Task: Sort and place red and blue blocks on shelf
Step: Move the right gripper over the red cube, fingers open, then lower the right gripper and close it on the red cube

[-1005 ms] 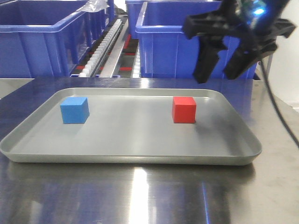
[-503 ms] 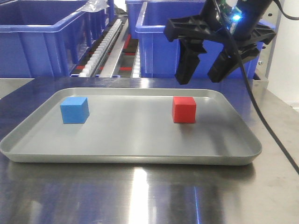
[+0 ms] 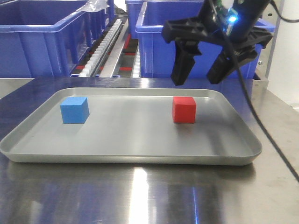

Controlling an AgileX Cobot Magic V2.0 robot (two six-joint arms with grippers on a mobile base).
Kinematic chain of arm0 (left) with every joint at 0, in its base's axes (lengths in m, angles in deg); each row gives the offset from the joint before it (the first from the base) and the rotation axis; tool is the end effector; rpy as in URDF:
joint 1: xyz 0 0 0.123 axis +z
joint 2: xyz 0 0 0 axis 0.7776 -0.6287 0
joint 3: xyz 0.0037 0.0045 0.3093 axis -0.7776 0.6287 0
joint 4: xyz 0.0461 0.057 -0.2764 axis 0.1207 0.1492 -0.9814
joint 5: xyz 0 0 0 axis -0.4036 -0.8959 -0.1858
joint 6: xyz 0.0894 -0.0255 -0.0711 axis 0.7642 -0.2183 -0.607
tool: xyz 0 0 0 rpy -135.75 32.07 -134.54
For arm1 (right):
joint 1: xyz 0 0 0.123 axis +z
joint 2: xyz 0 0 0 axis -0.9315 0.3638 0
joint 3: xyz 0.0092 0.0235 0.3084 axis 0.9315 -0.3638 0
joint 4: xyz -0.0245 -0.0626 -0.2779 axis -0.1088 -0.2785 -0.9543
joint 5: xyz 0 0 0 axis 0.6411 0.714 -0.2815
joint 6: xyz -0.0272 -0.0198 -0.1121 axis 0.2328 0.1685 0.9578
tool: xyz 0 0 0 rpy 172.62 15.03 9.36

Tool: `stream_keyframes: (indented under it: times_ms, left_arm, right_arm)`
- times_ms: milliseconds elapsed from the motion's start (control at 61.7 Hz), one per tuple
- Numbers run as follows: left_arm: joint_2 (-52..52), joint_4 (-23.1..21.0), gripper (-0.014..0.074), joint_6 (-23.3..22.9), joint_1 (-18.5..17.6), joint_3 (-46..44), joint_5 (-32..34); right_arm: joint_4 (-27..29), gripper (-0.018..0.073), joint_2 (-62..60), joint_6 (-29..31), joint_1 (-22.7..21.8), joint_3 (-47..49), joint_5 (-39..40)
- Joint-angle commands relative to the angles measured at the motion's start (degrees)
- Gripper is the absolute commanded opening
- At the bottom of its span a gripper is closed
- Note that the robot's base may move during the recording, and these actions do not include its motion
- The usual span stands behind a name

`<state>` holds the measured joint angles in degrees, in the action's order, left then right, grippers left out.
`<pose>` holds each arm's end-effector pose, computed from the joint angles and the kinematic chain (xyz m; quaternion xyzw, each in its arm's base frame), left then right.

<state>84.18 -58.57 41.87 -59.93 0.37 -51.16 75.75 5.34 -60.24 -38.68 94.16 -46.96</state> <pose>0.0915 -0.0131 0.2090 0.0330 0.6885 -0.0698 0.7211 0.3393 0.2037 0.2580 -0.1592 0.9423 0.1305 0.2639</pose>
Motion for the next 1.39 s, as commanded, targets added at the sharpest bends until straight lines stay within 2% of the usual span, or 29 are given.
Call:
stream_keyframes:
  times_ms: [0, 389, 1216, 1313, 1378]
  left_arm:
    - [1.1, -0.1, 0.0141, -0.2, -0.3, 1.9, 4.6]
    - [1.1, -0.1, 0.0141, -0.2, -0.3, 1.9, 4.6]
    - [1.1, -0.1, 0.0141, -0.2, -0.3, 1.9, 4.6]
    - [1.1, -0.1, 0.0141, -0.2, -0.3, 1.9, 4.6]
    - [1.1, -0.1, 0.0141, -0.2, -0.3, 1.9, 4.6]
  right_arm:
    - [0.2, 0.0542, -1.4, 0.1, 0.0, 2.4, 3.0]
    - [0.2, 0.0542, 4.1, 0.1, 0.0, 7.5, 0.3]
    - [0.2, 0.0538, 10.0, 0.1, 0.0, 7.9, -0.7]
    - [0.2, 0.0503, 10.1, 0.1, 0.0, 7.9, -0.5]
    - [0.2, 0.0449, 10.1, 0.1, 0.0, 7.9, -0.5]
